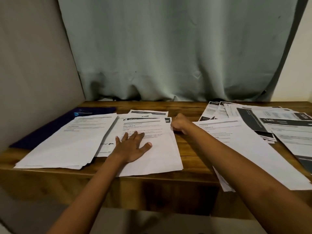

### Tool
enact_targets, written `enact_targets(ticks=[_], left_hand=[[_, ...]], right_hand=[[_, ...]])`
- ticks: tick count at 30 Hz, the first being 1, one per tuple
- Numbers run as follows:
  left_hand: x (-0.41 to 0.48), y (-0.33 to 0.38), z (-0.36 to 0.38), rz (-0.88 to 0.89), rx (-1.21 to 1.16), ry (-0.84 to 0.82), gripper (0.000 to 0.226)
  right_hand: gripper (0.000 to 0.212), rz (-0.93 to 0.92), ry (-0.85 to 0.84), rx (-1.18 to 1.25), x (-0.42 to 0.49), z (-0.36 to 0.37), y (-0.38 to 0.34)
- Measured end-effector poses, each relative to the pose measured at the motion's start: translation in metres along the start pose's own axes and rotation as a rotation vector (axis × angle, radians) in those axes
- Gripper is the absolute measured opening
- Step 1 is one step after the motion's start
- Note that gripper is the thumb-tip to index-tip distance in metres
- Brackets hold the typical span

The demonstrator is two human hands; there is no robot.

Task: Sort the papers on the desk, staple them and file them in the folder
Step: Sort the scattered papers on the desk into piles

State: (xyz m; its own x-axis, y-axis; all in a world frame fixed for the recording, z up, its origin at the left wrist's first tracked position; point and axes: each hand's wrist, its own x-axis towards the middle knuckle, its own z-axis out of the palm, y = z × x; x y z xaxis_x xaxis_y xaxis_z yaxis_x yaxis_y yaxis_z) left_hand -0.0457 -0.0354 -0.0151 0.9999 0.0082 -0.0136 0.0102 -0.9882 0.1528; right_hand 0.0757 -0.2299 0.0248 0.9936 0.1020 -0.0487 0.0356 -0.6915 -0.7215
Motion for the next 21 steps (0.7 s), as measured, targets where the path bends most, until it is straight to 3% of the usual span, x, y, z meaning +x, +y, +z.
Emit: enact_targets(ticks=[11, 15, 21], left_hand=[[0.008, 0.000, 0.000, 0.044, -0.057, 0.008, 0.070], [0.007, -0.003, 0.009, 0.060, -0.107, 0.104, 0.066], [0.009, -0.005, 0.013, 0.067, -0.134, 0.136, 0.066]], right_hand=[[0.010, 0.031, 0.030, 0.077, 0.023, 0.013, 0.000], [0.016, 0.038, 0.112, 0.078, 0.037, 0.008, -0.007], [0.019, 0.160, 0.115, 0.275, 0.075, 0.012, -0.020]])
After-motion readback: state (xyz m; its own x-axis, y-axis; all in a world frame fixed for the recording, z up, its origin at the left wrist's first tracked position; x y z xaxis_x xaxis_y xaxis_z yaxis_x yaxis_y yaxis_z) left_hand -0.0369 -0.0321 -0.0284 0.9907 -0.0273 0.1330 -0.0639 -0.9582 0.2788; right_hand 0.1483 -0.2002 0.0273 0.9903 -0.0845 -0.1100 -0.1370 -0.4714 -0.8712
